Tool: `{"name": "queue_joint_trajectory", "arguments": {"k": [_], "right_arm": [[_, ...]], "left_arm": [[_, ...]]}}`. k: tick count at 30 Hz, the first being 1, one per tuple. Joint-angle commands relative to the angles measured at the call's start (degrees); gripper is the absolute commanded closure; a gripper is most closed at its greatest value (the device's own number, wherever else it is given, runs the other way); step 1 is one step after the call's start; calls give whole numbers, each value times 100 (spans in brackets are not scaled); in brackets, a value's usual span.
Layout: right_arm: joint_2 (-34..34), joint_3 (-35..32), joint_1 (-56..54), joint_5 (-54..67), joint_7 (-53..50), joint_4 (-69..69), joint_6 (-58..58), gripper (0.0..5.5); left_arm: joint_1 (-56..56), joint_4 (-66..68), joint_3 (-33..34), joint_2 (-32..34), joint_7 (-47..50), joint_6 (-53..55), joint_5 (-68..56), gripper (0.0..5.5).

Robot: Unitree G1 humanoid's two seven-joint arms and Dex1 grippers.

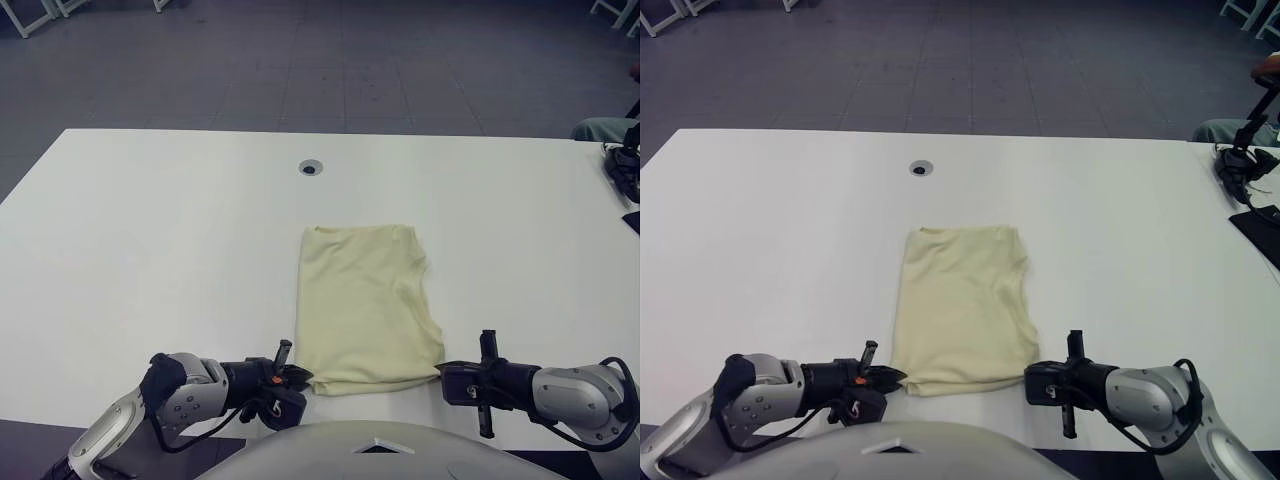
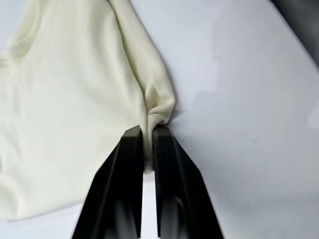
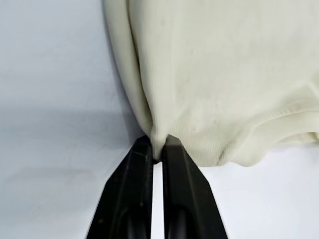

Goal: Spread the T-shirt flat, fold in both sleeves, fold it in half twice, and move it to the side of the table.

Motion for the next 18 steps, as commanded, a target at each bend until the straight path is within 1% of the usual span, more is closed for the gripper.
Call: {"name": "queue_joint_trajectory", "arguments": {"k": [1, 4, 6, 9, 12, 14, 18], "right_arm": [[-54, 84, 59, 68, 85, 66, 2, 545], [-148, -13, 136, 222, 182, 14, -152, 545], [-276, -301, 257, 597, 414, -145, -304, 545], [-438, -1034, 336, 1543, 1013, -413, -479, 545], [-596, -1792, 280, 2351, 1588, -492, -426, 545], [-699, -2286, 240, 2847, 1987, -452, -396, 545], [-923, -2955, -10, 3590, 2614, -176, -404, 545]], "left_arm": [[-194, -98, 241, 230, -166, -106, -358, 538], [-369, -125, 415, 407, -337, -208, -729, 538], [-499, -174, 578, 547, -498, -228, -1073, 538], [-556, -365, 955, 906, -859, -103, -1784, 539], [-459, -484, 1363, 1368, -1253, -126, -2440, 539], [-439, -542, 1655, 1559, -1411, -121, -2829, 539], [-234, -764, 2162, 1815, -1619, -65, -3423, 539]]}}
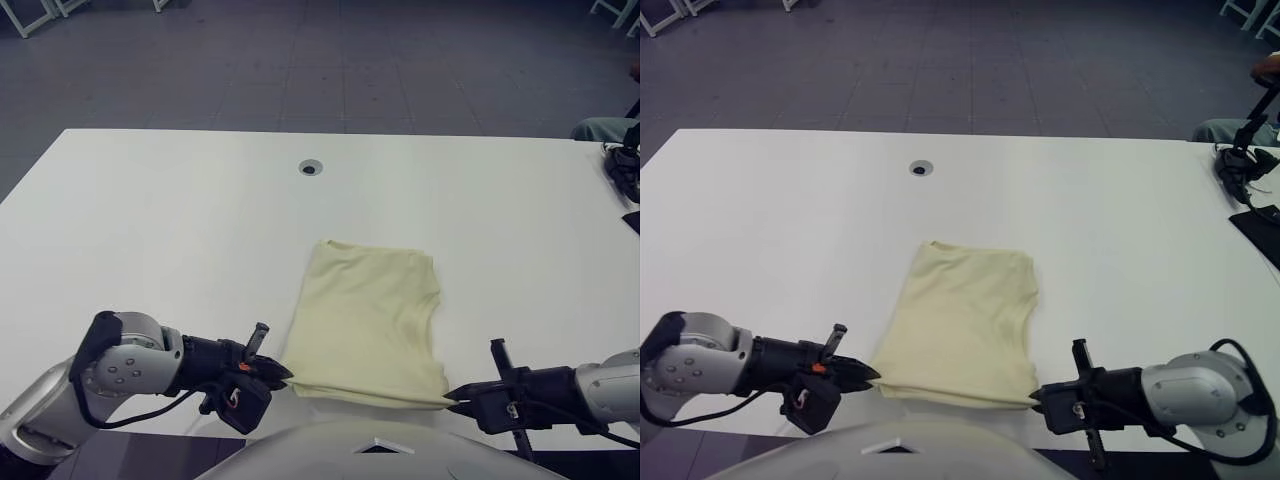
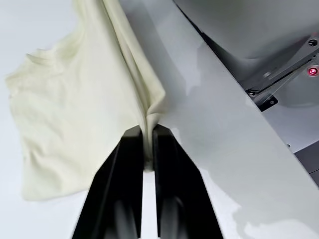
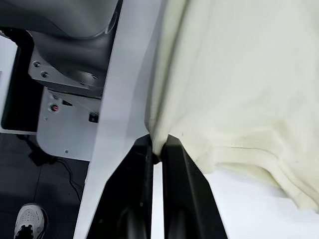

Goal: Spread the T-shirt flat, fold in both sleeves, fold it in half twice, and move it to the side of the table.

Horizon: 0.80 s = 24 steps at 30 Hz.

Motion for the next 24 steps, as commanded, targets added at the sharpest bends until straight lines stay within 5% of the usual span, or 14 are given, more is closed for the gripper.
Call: {"name": "queue_joint_trajectory", "arguments": {"k": [1, 19, 24], "right_arm": [[-293, -622, -274, 549, 541, 300, 15, 545], [-1004, -1769, -829, 2417, 1440, 155, 855, 545], [-1369, -717, -1706, 2520, 1175, 859, 966, 545]], "left_arm": [[165, -319, 565, 324, -264, 158, -702, 539], [-8, -531, 1687, 495, -759, 1326, -3174, 540], [-621, 298, 987, 166, -733, 1674, -3226, 540]]}}
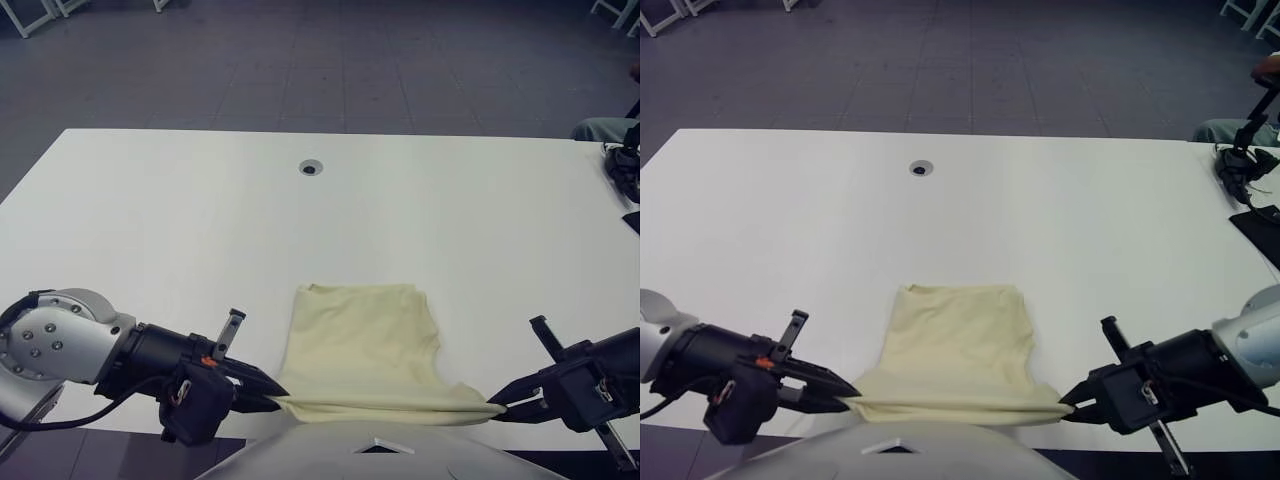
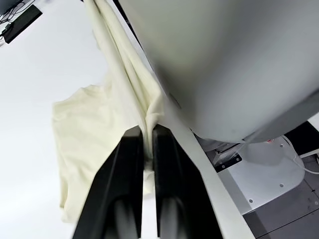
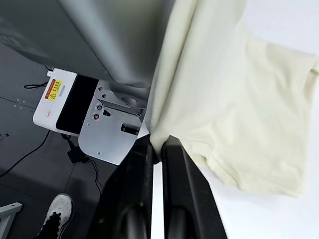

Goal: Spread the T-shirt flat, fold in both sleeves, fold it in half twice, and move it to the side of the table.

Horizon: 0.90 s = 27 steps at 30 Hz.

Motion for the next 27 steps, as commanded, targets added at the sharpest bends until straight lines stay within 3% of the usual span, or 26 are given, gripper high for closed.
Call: {"name": "queue_joint_trajectory", "arguments": {"k": [1, 6, 12, 17, 18, 27], "right_arm": [[-357, 1240, -989, -93, -291, 670, 63, 545], [180, 3565, -2926, -1043, -430, 1874, 216, 545], [1351, 5464, -4800, -2390, -265, 3756, 260, 545], [1818, 6047, -5257, -3191, -356, 5003, -148, 545], [1886, 6112, -5346, -3281, -325, 5154, -171, 545], [2071, 6067, -5517, -3549, -351, 5615, -286, 546]], "left_arm": [[-745, 851, -711, -374, -1, 381, 10, 540], [-2162, 2565, -2042, -1138, 2, 428, 1285, 540], [-2789, 3651, -2501, -1858, 87, 678, 1578, 540], [-3196, 4643, -2862, -2343, 142, 730, 2035, 540], [-3188, 4705, -2858, -2401, 161, 711, 2067, 504], [-3298, 5058, -2691, -3029, 668, 635, 2189, 368]]}}
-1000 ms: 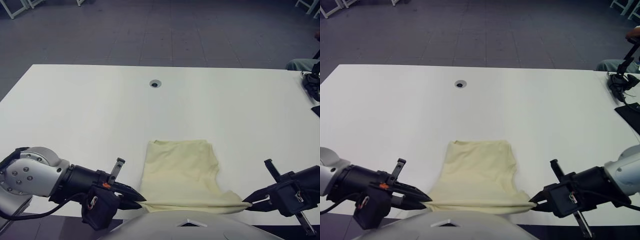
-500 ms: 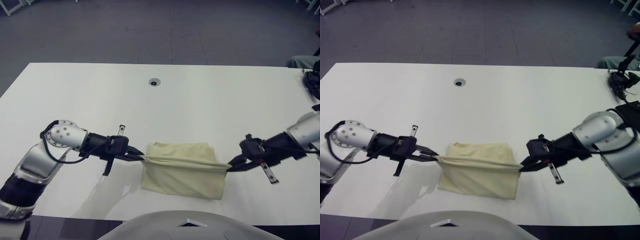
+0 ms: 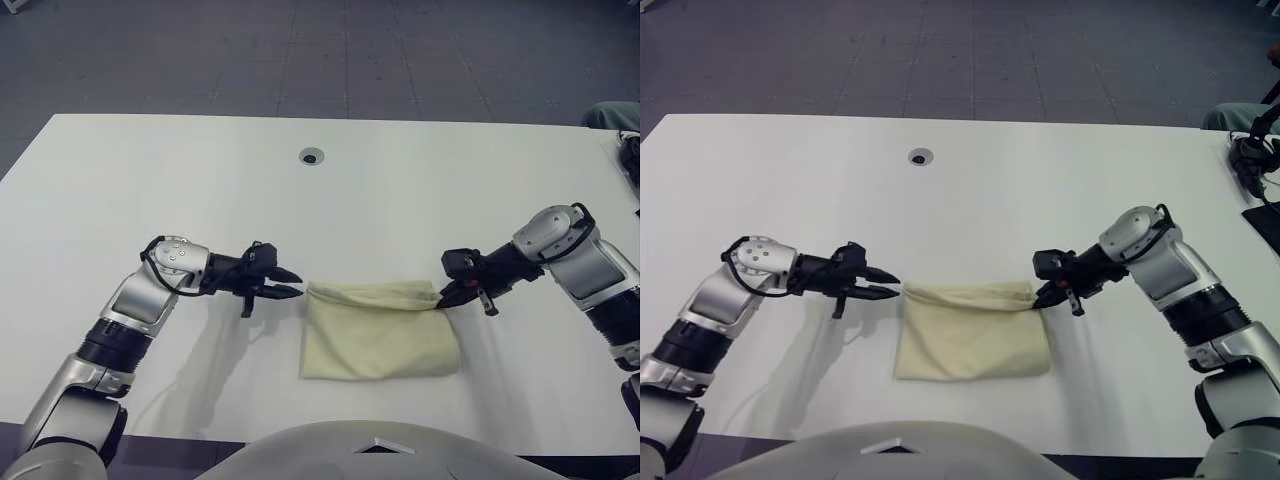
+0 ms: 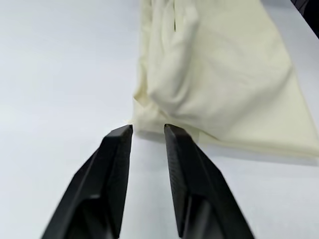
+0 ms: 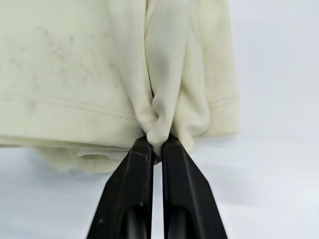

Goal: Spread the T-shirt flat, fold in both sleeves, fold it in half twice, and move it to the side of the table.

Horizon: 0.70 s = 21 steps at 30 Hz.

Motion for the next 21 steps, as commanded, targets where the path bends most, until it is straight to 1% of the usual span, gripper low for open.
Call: {"name": "queue_joint_trajectory", "arguments": {"k": [1, 5, 8, 12, 16, 20, 21], "right_arm": [[36, -82, -76, -94, -46, 126, -87, 546], [103, -288, -105, 76, -134, -5, 3, 546], [156, -362, -194, 197, -55, -164, 158, 546], [174, -436, -311, 254, -68, -219, 324, 546], [154, -497, -437, 318, -64, -241, 749, 546], [292, -353, -442, 14, -265, 61, 446, 546], [331, -375, -392, -10, -346, 99, 307, 546]], "left_arm": [[-71, 106, 58, -143, 167, -85, 179, 352], [-80, 203, 126, -424, 525, -207, 288, 285], [5, 101, 193, -478, 687, -217, 319, 233], [-138, 240, 441, -603, 1210, -292, 448, 158], [-117, 181, 679, -670, 1504, -309, 447, 95], [6, 102, 835, -692, 1739, -347, 465, 23], [16, 97, 848, -696, 1775, -365, 474, 14]]}}
